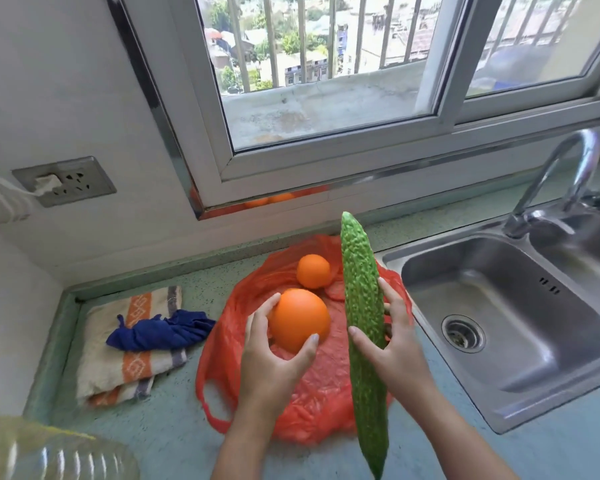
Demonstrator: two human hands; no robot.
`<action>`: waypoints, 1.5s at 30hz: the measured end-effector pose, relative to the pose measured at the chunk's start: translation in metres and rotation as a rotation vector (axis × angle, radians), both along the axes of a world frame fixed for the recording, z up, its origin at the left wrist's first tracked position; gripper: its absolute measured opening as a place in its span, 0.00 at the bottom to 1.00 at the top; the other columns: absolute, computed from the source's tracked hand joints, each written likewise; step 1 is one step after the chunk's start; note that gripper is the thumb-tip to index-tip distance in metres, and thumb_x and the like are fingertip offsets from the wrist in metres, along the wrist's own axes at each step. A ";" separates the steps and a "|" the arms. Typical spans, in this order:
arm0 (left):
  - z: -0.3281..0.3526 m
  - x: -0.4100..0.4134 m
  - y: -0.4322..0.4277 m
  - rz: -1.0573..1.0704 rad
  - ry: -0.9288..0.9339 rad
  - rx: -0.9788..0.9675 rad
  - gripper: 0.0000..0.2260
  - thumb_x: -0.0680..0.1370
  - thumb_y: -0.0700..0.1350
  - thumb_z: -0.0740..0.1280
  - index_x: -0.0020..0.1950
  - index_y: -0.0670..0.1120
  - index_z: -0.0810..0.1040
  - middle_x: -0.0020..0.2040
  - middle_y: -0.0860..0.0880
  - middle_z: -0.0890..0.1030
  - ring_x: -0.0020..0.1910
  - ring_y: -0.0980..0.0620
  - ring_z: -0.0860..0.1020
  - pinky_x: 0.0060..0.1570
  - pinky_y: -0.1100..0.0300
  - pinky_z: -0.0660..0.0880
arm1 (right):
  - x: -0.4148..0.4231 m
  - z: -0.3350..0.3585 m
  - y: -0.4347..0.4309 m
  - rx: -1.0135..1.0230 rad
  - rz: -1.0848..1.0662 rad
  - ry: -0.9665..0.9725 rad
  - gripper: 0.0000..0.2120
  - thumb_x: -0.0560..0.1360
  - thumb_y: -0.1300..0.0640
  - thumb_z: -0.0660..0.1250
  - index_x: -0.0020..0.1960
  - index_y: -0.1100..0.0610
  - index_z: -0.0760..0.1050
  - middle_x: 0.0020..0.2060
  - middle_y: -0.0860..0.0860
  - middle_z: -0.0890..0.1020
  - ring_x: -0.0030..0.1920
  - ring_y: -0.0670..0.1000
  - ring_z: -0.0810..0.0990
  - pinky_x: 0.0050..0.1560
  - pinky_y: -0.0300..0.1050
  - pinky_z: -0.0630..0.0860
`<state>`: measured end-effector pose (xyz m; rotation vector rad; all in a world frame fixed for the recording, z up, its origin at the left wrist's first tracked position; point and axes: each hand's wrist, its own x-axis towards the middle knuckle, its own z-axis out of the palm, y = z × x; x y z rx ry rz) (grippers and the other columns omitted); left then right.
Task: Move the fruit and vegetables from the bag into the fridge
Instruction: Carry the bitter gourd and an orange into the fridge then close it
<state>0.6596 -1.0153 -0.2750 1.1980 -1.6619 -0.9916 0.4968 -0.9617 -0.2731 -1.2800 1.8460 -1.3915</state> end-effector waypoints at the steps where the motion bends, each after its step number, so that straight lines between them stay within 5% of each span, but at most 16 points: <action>1: 0.000 -0.005 0.005 -0.021 0.018 0.003 0.30 0.65 0.52 0.75 0.62 0.63 0.65 0.61 0.57 0.68 0.55 0.72 0.68 0.45 0.78 0.68 | -0.004 0.001 0.009 0.000 -0.015 -0.001 0.36 0.70 0.58 0.72 0.64 0.32 0.54 0.63 0.45 0.68 0.62 0.41 0.67 0.64 0.47 0.68; 5: -0.004 -0.034 0.027 -0.075 0.088 0.032 0.29 0.60 0.61 0.69 0.60 0.66 0.65 0.60 0.62 0.68 0.55 0.68 0.70 0.47 0.75 0.69 | -0.021 0.001 0.052 0.029 -0.117 -0.018 0.34 0.67 0.51 0.70 0.64 0.32 0.55 0.64 0.45 0.70 0.63 0.40 0.68 0.64 0.43 0.68; 8: -0.007 -0.063 0.049 -0.171 0.096 0.039 0.29 0.60 0.60 0.69 0.60 0.65 0.66 0.60 0.61 0.69 0.55 0.63 0.72 0.51 0.70 0.71 | -0.040 0.005 0.086 0.019 -0.209 -0.029 0.34 0.66 0.50 0.69 0.64 0.32 0.55 0.60 0.33 0.68 0.60 0.38 0.69 0.63 0.44 0.69; 12: -0.008 -0.103 0.079 -0.336 0.058 0.040 0.30 0.60 0.60 0.69 0.61 0.64 0.65 0.61 0.56 0.70 0.55 0.55 0.74 0.49 0.64 0.74 | -0.070 0.010 0.136 0.037 -0.330 -0.032 0.34 0.71 0.55 0.70 0.64 0.32 0.55 0.61 0.44 0.72 0.58 0.45 0.73 0.60 0.52 0.71; 15: -0.003 -0.136 0.105 -0.433 0.056 0.021 0.28 0.60 0.59 0.69 0.59 0.63 0.65 0.59 0.59 0.70 0.55 0.55 0.73 0.50 0.60 0.74 | -0.094 0.016 0.176 0.006 -0.428 -0.034 0.33 0.71 0.55 0.70 0.65 0.32 0.55 0.60 0.40 0.71 0.58 0.42 0.72 0.59 0.47 0.71; 19: 0.011 -0.191 0.153 -0.553 0.061 0.016 0.27 0.59 0.60 0.67 0.56 0.63 0.65 0.57 0.62 0.69 0.51 0.62 0.73 0.45 0.71 0.71 | -0.133 0.021 0.231 -0.072 -0.574 -0.038 0.30 0.69 0.50 0.69 0.65 0.36 0.59 0.59 0.37 0.71 0.57 0.35 0.71 0.57 0.34 0.69; 24: 0.021 -0.263 0.230 -0.690 0.056 -0.005 0.28 0.60 0.57 0.70 0.57 0.62 0.65 0.56 0.60 0.71 0.51 0.60 0.74 0.43 0.71 0.70 | -0.185 0.031 0.314 -0.159 -0.661 -0.015 0.30 0.71 0.61 0.71 0.64 0.41 0.60 0.59 0.35 0.68 0.57 0.27 0.66 0.51 0.20 0.63; 29: 0.032 -0.345 0.323 -0.890 0.110 0.054 0.25 0.64 0.49 0.75 0.56 0.59 0.67 0.53 0.60 0.72 0.44 0.70 0.74 0.39 0.75 0.71 | -0.247 0.037 0.428 -0.176 -0.869 0.059 0.30 0.69 0.57 0.70 0.66 0.47 0.61 0.59 0.35 0.68 0.56 0.24 0.65 0.51 0.19 0.61; 36: 0.031 -0.431 0.467 -1.241 0.086 0.032 0.26 0.62 0.56 0.71 0.58 0.59 0.68 0.54 0.61 0.73 0.49 0.68 0.74 0.42 0.76 0.70 | -0.282 0.033 0.582 -0.157 -1.201 0.043 0.31 0.69 0.65 0.71 0.66 0.49 0.62 0.56 0.43 0.75 0.52 0.30 0.73 0.48 0.22 0.67; 45: 0.019 -0.502 0.599 -1.552 0.048 0.176 0.27 0.59 0.63 0.68 0.56 0.60 0.71 0.55 0.56 0.76 0.47 0.64 0.76 0.42 0.71 0.73 | -0.290 0.021 0.713 -0.144 -1.562 -0.023 0.30 0.70 0.61 0.71 0.65 0.44 0.62 0.52 0.37 0.75 0.47 0.34 0.76 0.40 0.24 0.69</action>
